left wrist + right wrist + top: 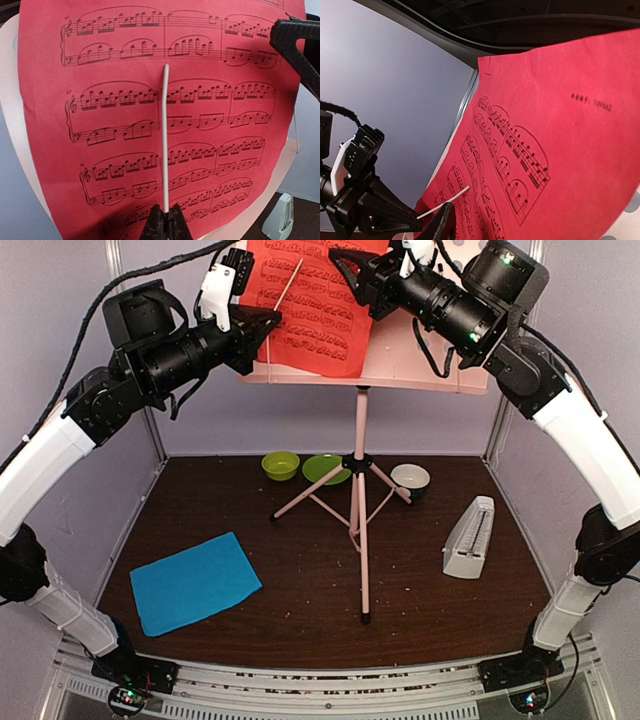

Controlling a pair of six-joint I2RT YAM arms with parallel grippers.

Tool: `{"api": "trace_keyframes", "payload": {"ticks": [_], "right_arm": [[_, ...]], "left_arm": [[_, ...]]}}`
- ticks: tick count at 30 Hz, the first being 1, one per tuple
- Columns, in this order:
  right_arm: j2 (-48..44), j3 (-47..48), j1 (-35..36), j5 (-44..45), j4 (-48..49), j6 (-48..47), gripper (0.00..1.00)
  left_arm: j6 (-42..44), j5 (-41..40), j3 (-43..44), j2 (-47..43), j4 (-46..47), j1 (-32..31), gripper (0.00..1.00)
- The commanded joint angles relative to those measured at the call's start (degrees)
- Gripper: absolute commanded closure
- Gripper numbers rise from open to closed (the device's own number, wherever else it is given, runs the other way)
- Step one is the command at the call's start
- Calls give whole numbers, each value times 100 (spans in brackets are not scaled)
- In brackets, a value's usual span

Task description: Set up the instrument practice props

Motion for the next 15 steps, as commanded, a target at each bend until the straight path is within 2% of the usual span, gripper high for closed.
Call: {"api": "trace_keyframes", "payload": {"ticks": [1, 8, 15], "right_arm": [[52, 175, -57, 10, 243, 100, 55], [66, 229, -119, 86, 441, 282, 33], [13, 122, -143, 101, 477, 363, 29]], "left_arm": [[185, 268, -68, -42, 334, -18, 100], [216, 350, -114, -42, 360, -18, 100], [260, 224, -91, -7, 317, -18, 100]]}}
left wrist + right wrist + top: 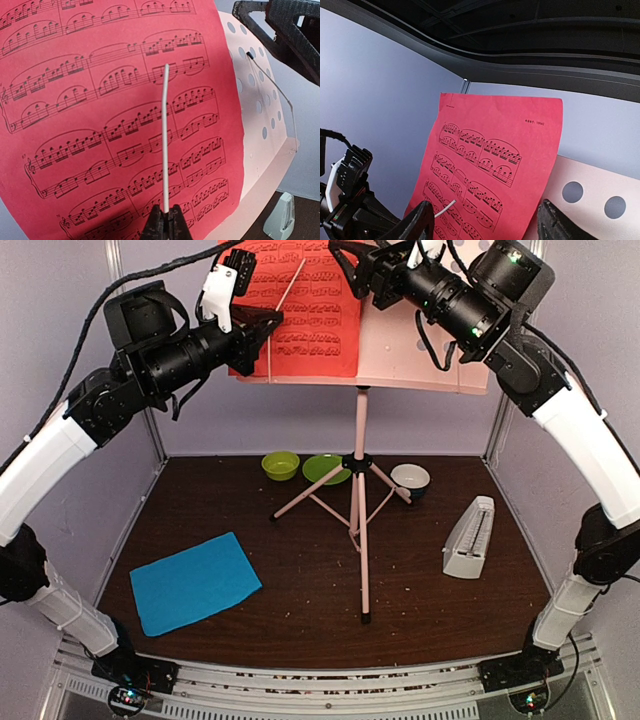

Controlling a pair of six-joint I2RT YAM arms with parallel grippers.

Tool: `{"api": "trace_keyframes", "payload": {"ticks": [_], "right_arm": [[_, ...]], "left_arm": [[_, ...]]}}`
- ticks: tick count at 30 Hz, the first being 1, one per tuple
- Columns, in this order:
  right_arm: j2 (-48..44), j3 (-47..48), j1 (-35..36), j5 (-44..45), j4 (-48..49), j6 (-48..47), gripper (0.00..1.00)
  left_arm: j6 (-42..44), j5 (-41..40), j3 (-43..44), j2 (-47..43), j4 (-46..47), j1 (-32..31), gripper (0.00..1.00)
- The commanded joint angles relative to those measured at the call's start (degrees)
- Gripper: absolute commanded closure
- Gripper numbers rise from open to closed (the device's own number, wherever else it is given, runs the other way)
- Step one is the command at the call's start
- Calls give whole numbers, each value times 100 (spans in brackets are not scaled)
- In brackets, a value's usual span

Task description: Set up the instrument practice props

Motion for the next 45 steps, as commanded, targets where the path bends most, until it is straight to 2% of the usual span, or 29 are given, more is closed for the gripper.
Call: {"api": "trace_keyframes", "payload": {"ticks": [1, 5, 10, 17, 21, 27, 30, 35, 41, 45], "right_arm": [[-33, 39, -24, 74, 159, 92, 29], [-68, -17, -36, 92, 173, 106, 28], [-110, -97, -34, 117, 186, 113, 27], [-157, -144, -38, 136, 194, 131, 27], [-184, -163, -37, 137, 213, 160, 25], [-271, -260, -31, 79, 299, 299, 22], [-380, -378, -25, 55, 359, 369, 21], [-654, -715, -27, 55, 410, 544, 19], [-1077, -1217, -20, -83, 278, 989, 9], [-1349, -1460, 12, -136, -41, 1243, 2]], "left_arm": [[153, 128, -46, -8, 227, -19, 100], [162, 49, -33, 1, 230, -18, 100], [187, 9, -42, -9, 222, -18, 81], [181, 57, -43, -12, 268, -18, 63], [188, 137, -7, -52, 262, -18, 38], [172, 169, 197, -89, 41, -31, 10], [168, 183, 179, -203, -43, -45, 6], [173, 32, -38, -543, -152, -71, 5], [-169, -741, -408, -1108, -252, -63, 2], [-481, -1177, -302, -1207, -1017, -46, 2]]}}
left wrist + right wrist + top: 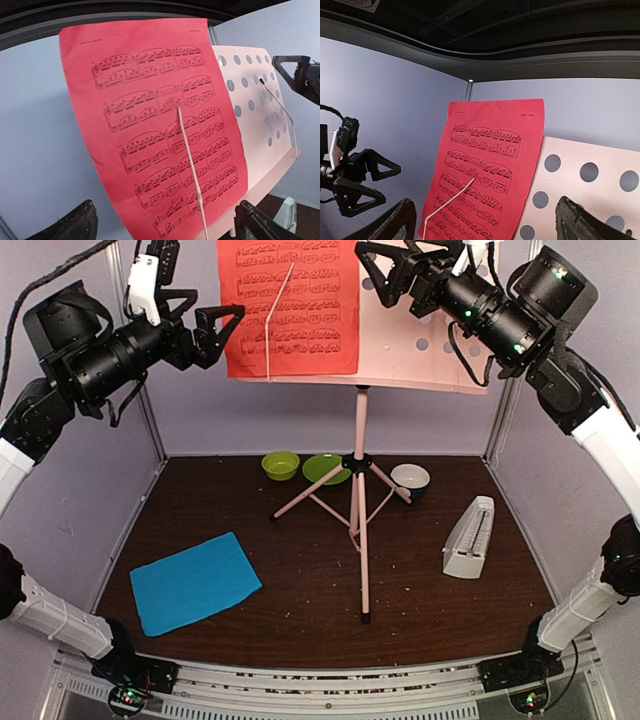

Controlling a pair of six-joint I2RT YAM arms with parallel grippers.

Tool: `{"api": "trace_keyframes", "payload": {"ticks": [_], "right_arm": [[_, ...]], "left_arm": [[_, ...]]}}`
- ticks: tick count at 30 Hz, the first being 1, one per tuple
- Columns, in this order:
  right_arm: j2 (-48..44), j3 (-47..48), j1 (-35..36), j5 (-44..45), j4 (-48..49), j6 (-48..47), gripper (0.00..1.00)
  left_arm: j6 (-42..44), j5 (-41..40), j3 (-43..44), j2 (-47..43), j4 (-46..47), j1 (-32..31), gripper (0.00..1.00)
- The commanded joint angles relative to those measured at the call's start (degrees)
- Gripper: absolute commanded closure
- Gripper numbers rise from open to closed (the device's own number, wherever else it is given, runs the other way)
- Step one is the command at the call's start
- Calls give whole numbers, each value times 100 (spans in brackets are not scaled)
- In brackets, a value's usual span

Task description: Set up the instrument practice props

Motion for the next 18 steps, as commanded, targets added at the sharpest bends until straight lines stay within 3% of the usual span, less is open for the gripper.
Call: {"api": "trace_keyframes", "payload": {"ticks": [1, 11, 18], "right_arm": [[-362, -245, 24, -141, -321, 447, 1], [-1353, -1230, 206, -181, -1210, 950, 0], [-2120, -2442, 367, -81, -1717, 1269, 0]], "left_arm": [[-514, -711, 25, -117, -735, 20, 2], [-2513, -1127, -1600, -1453, -1053, 723, 3], [-3824, -1237, -2166, -1739, -2885, 1285, 7]]}}
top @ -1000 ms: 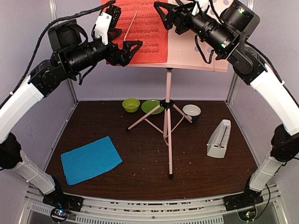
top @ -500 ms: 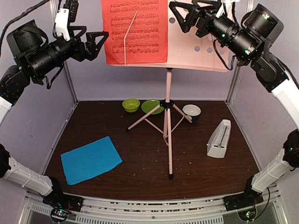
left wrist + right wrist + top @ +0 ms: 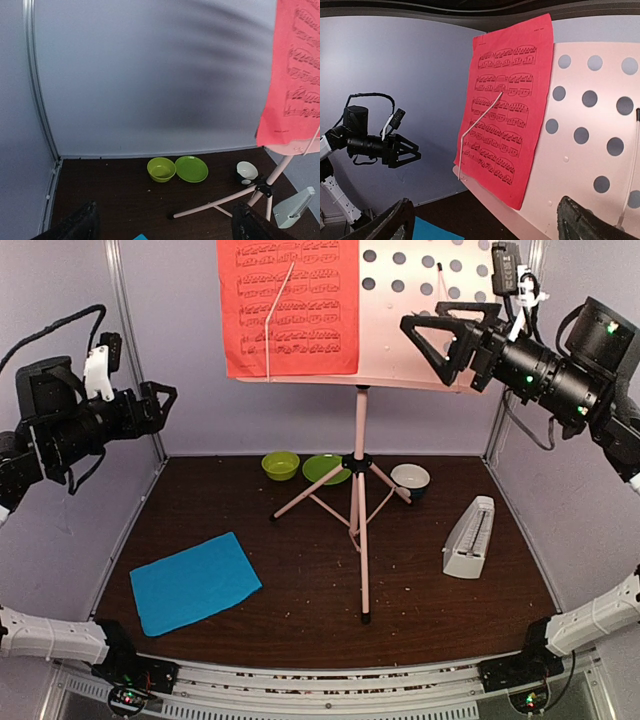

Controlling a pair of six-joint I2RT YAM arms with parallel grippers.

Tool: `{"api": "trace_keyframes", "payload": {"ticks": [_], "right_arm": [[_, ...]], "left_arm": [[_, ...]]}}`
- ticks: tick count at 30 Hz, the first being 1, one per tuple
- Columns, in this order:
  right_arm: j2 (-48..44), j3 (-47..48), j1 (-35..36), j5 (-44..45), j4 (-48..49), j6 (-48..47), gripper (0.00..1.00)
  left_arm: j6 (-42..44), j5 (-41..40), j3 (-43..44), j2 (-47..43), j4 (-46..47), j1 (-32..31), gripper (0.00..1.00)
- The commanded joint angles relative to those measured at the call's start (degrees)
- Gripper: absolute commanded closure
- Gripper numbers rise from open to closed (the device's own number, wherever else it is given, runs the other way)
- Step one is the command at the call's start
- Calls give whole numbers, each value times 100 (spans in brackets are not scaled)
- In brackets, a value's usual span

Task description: Set up the instrument practice props

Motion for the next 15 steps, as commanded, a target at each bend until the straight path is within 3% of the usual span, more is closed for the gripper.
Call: {"api": "trace_keyframes", "payload": {"ticks": [1, 5, 9, 12, 15], "right_arm": [[-400, -697, 117, 44, -473, 349, 0], [-757, -1357, 214, 169, -511, 559, 1], [-1015, -1892, 279, 259, -589, 779, 2], [-1175, -2271, 304, 292, -555, 925, 2], [-1270, -2569, 308, 316, -526, 1007, 2]], "left_arm": [[-982, -130, -269, 19, -1276, 176, 8], [-1176, 303, -589, 175, -1963, 174, 8], [-1205, 1344, -1153, 242, -1989, 174, 14], [-980, 2279, -1707, 490, -1924, 174, 28], [-775, 2648, -2070, 910, -1906, 120, 38]]}}
